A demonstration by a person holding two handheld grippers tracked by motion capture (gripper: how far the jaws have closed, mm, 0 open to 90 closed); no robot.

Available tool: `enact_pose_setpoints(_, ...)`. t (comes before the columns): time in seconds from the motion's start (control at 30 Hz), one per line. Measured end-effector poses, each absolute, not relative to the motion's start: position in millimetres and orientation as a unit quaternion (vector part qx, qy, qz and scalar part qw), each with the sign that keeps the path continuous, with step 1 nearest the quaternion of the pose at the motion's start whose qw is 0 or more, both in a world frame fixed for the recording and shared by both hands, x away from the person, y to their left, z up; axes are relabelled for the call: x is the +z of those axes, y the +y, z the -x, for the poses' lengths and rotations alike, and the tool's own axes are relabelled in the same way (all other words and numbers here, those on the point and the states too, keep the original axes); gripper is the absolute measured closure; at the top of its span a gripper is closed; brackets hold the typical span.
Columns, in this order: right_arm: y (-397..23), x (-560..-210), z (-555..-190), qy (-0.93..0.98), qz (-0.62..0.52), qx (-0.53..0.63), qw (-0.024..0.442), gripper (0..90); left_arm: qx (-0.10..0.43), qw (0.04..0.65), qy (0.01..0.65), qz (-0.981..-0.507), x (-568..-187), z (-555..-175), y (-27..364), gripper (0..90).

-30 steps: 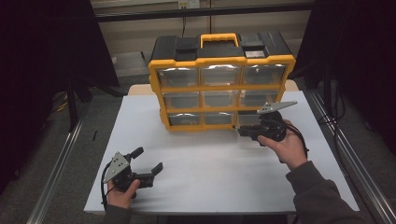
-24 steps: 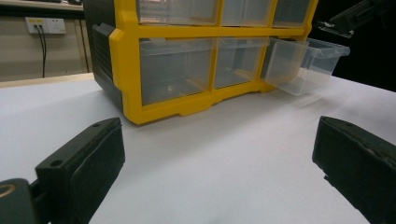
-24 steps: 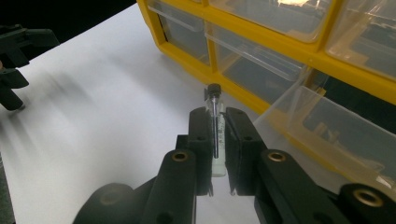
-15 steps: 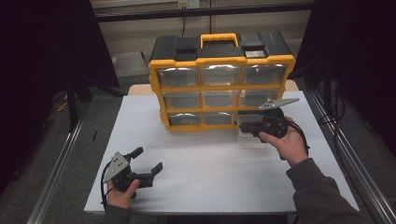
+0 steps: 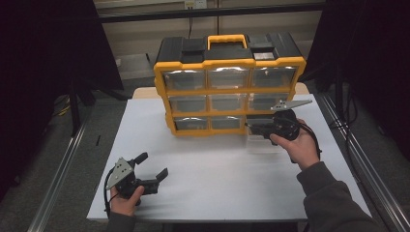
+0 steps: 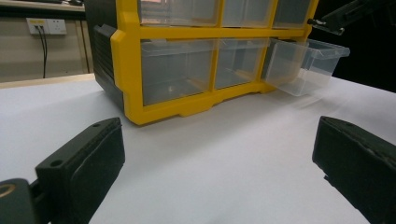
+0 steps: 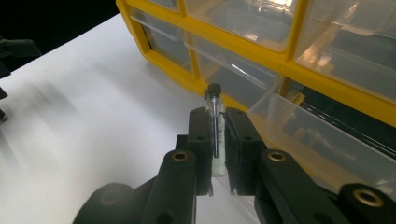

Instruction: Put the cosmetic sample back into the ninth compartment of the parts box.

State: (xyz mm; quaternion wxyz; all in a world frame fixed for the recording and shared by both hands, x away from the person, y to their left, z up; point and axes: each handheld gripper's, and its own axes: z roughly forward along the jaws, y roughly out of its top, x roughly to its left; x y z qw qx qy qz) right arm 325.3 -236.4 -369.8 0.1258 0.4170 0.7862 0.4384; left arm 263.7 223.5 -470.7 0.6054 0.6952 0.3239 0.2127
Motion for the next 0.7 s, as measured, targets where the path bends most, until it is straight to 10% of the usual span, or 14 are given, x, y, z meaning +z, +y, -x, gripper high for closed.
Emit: enact_pose_setpoints(0.7, -243.5, -373.2, -333.8, 0.781, -0.429, 0.431, 0.144, 81.5, 0.215, 0.604, 0.325, -0.695, -470.4, -263.2, 223.8, 2.6)
